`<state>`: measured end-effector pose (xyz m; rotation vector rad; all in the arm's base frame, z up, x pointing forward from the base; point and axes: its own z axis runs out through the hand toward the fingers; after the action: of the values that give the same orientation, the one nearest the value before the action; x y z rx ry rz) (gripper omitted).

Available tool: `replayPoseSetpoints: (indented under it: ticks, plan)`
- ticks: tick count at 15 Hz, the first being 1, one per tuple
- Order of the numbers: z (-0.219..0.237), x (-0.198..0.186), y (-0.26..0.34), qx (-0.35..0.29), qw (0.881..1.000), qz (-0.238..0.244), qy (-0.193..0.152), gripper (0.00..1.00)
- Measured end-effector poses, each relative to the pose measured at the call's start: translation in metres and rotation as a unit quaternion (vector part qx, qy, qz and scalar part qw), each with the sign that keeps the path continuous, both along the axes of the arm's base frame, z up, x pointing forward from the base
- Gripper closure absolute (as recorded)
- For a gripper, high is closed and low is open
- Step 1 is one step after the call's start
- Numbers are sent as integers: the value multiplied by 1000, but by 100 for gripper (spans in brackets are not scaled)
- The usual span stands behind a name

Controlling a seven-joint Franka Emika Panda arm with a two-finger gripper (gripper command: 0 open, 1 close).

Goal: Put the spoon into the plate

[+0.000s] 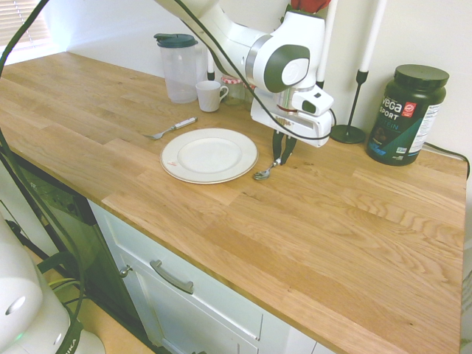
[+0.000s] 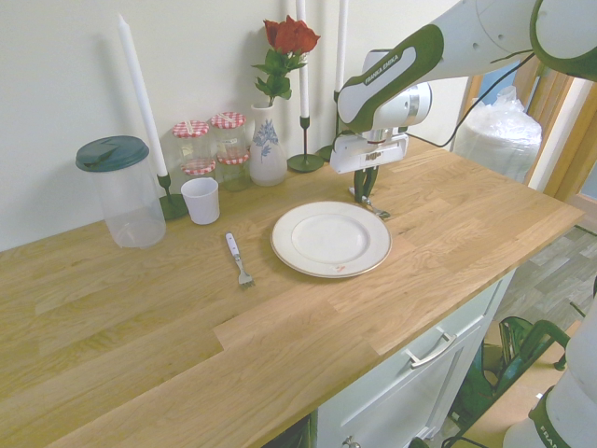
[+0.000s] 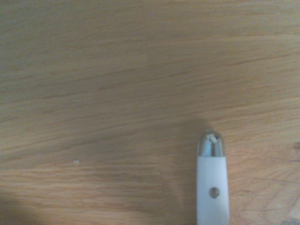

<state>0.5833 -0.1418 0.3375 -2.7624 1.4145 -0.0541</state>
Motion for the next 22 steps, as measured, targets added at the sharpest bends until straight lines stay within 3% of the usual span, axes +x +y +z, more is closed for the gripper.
replayPoseSetpoints:
  ticks: [6,9,13,22]
  plan:
    - [10,2,2,0,1000,0,-13,100]
    - [52,-1,12,0,999,8,-32,100]
    - [101,-32,48,2,999,38,-31,100]
    - [47,-80,173,-1,996,86,-38,100]
